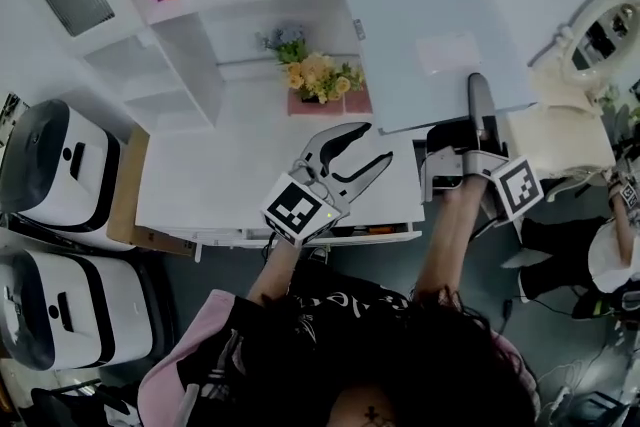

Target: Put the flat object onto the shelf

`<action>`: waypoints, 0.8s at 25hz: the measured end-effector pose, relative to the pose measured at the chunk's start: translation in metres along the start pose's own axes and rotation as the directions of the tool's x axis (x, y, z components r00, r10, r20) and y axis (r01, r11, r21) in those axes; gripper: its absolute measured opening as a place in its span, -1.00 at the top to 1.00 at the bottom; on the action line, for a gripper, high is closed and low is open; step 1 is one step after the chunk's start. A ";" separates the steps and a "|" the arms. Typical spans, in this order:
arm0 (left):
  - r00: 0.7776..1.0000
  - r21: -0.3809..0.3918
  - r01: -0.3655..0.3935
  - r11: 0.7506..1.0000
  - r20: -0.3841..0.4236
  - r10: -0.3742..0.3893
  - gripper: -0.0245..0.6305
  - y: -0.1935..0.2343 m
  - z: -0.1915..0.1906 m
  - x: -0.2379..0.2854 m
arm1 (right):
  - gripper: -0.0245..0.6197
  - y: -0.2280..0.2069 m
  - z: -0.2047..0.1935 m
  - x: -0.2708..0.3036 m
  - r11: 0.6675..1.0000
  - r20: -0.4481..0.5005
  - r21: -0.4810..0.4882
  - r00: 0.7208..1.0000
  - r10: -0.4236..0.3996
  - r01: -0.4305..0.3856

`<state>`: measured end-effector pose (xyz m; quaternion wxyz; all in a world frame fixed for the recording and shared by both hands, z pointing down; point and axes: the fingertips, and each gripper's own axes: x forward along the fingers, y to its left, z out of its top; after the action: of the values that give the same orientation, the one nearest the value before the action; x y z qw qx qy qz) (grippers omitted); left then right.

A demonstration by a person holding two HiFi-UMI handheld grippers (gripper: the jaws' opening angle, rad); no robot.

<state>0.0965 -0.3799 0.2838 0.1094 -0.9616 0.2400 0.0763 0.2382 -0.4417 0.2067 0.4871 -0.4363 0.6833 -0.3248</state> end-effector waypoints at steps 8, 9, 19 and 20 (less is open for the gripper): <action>1.000 -0.008 -0.015 1.000 -0.012 0.015 0.29 0.026 0.004 0.016 | -0.04 -0.009 0.000 0.025 1.000 0.065 0.015 0.998 -0.026 0.025; 1.000 -0.018 -0.023 1.000 -0.002 0.023 0.29 0.031 0.004 0.015 | -0.04 -0.011 -0.002 0.029 0.999 0.066 0.025 0.997 -0.031 0.029; 0.982 -0.026 -0.188 0.982 -0.037 0.187 0.29 0.089 0.003 0.017 | -0.04 -0.035 -0.032 0.060 0.996 -0.056 0.070 0.997 -0.058 0.062; 0.978 -0.024 -0.204 0.979 -0.044 0.203 0.29 0.096 0.001 0.017 | -0.04 -0.036 -0.035 0.063 0.996 -0.069 0.063 0.996 -0.057 0.062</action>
<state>0.0655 -0.4694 0.2624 0.0822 -0.9348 0.3382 0.0706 0.2054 -0.5131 0.2246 0.4678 -0.4293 0.6752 -0.3755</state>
